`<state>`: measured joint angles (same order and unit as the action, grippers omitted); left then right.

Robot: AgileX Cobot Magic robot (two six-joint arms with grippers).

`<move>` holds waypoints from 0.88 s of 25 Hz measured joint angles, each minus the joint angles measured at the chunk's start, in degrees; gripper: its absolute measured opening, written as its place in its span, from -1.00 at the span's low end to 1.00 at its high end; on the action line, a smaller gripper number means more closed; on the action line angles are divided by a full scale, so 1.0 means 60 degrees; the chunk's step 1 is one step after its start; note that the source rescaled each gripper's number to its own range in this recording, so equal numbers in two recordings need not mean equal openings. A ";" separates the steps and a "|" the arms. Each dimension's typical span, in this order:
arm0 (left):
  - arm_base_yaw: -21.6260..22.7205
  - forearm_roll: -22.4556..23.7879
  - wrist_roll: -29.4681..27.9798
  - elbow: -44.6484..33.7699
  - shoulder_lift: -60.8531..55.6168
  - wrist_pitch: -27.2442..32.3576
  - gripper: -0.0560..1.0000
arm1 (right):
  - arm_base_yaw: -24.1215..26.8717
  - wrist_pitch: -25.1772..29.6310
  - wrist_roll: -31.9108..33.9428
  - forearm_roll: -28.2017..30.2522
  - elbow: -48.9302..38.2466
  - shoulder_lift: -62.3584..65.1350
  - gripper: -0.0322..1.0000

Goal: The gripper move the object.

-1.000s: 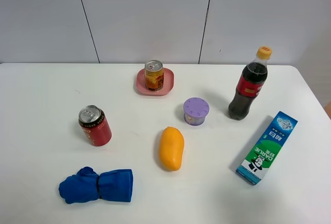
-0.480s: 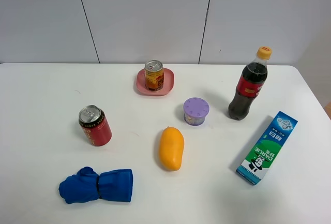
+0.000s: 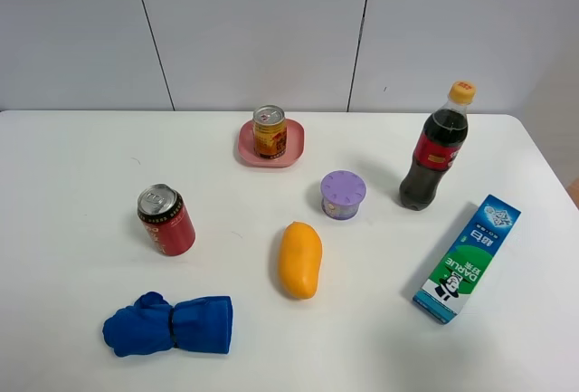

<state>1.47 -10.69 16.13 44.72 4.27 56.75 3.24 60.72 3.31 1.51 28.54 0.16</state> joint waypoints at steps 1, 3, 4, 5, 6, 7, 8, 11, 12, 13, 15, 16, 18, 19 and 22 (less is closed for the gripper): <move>0.0000 0.0118 -0.0309 -0.0444 -0.0266 -0.0315 0.74 | 0.0000 0.0000 0.0000 0.0000 0.0000 0.0000 1.00; 0.0000 0.0322 -0.1205 -0.1308 -0.0647 -0.0609 0.74 | 0.0000 0.0000 0.0000 0.0000 0.0000 0.0000 1.00; 0.0000 0.0427 -0.1605 -0.1598 -0.0721 -0.0590 0.74 | 0.0000 0.0000 0.0000 0.0000 0.0000 0.0000 1.00; 0.0000 0.0584 -0.2033 -0.1788 -0.0731 -0.0536 0.74 | 0.0000 0.0000 0.0000 0.0000 0.0000 0.0000 1.00; 0.0000 0.0783 -0.2353 -0.1966 -0.0731 -0.0476 0.74 | 0.0000 0.0000 0.0000 0.0000 0.0000 0.0000 1.00; 0.0000 0.1029 -0.2555 -0.2075 -0.0731 -0.0360 0.74 | 0.0000 0.0000 0.0000 0.0000 0.0000 0.0000 1.00; 0.0000 0.1240 -0.2754 -0.2116 -0.0731 -0.0228 0.74 | 0.0000 0.0000 0.0000 0.0000 0.0000 0.0000 1.00; 0.0000 0.1712 -0.3088 -0.2152 -0.0731 0.0182 0.74 | 0.0000 0.0000 0.0000 0.0000 0.0000 0.0000 1.00; 0.0000 0.1782 -0.3190 -0.2165 -0.0731 0.0344 0.74 | 0.0000 0.0000 0.0000 0.0000 0.0000 0.0000 1.00; 0.0000 0.1782 -0.3250 -0.2213 -0.0731 0.0431 0.74 | 0.0000 0.0000 0.0000 0.0000 0.0000 0.0000 1.00; 0.0000 0.1782 -0.3290 -0.2411 -0.0762 0.0517 0.74 | 0.0000 0.0000 0.0000 0.0000 0.0000 0.0000 1.00; 0.0000 0.1782 -0.3303 -0.2508 -0.0772 0.0577 0.74 | 0.0000 0.0000 0.0000 0.0000 0.0000 0.0000 1.00; 0.0000 0.1782 -0.3337 -0.2589 -0.0771 0.0599 0.74 | 0.0000 0.0000 0.0000 0.0000 0.0000 0.0000 1.00; 0.0000 0.1782 -0.3368 -0.2589 -0.0771 0.0599 0.74 | 0.0000 0.0000 0.0000 0.0000 0.0000 0.0000 1.00; 0.0000 0.1782 -0.3389 -0.2589 -0.0771 0.0599 0.74 | 0.0000 0.0000 0.0000 0.0000 0.0000 0.0000 1.00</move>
<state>1.47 0.00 -4.20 29.18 -0.35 60.34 3.24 60.72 3.31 1.51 28.54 0.16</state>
